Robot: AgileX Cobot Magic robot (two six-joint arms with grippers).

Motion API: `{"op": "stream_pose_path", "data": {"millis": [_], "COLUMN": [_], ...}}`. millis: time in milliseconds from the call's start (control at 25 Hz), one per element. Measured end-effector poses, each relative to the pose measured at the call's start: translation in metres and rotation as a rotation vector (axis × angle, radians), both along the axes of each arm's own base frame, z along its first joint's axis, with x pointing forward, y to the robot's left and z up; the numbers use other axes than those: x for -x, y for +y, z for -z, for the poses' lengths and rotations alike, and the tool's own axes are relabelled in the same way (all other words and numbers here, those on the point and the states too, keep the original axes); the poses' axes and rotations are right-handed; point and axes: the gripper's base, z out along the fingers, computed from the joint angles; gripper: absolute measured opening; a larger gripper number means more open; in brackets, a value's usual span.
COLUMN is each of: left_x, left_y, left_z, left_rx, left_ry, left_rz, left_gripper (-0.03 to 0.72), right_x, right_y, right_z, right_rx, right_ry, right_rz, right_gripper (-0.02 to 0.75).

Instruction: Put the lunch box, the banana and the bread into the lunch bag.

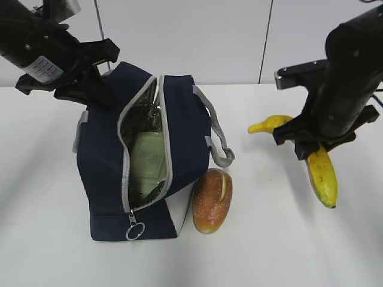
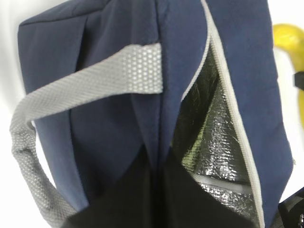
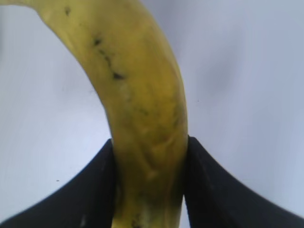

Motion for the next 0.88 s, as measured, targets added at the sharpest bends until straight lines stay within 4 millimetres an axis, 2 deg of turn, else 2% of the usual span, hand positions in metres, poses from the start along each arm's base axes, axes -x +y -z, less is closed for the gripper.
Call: {"op": "stream_pose_path", "data": {"millis": [160, 280, 440, 520, 640, 880], "left_x": [0.0, 0.0, 0.0, 0.0, 0.0, 0.0], "left_y": [0.0, 0.0, 0.0, 0.0, 0.0, 0.0], "left_z": [0.0, 0.0, 0.0, 0.0, 0.0, 0.0], "left_rx": [-0.001, -0.001, -0.001, -0.001, 0.0, 0.0], "left_ry": [0.0, 0.0, 0.0, 0.0, 0.0, -0.001], "left_rz": [0.001, 0.001, 0.001, 0.001, 0.0, -0.001], "left_gripper": [-0.003, -0.003, -0.003, -0.003, -0.003, -0.003], "right_x": [0.004, 0.008, 0.012, 0.013, 0.01, 0.011], "right_y": [0.005, 0.021, 0.047, 0.058, 0.069, 0.086], "right_z": [-0.046, -0.075, -0.1, -0.103, -0.093, -0.07], "right_rx": [-0.119, -0.318, -0.607, -0.727, -0.818, -0.863], "right_ry": [-0.096, -0.122, -0.089, -0.033, 0.074, 0.236], "right_rz": [0.013, -0.021, -0.089, -0.099, -0.103, -0.105], "right_gripper": [0.286, 0.286, 0.286, 0.29, 0.299, 0.301]}}
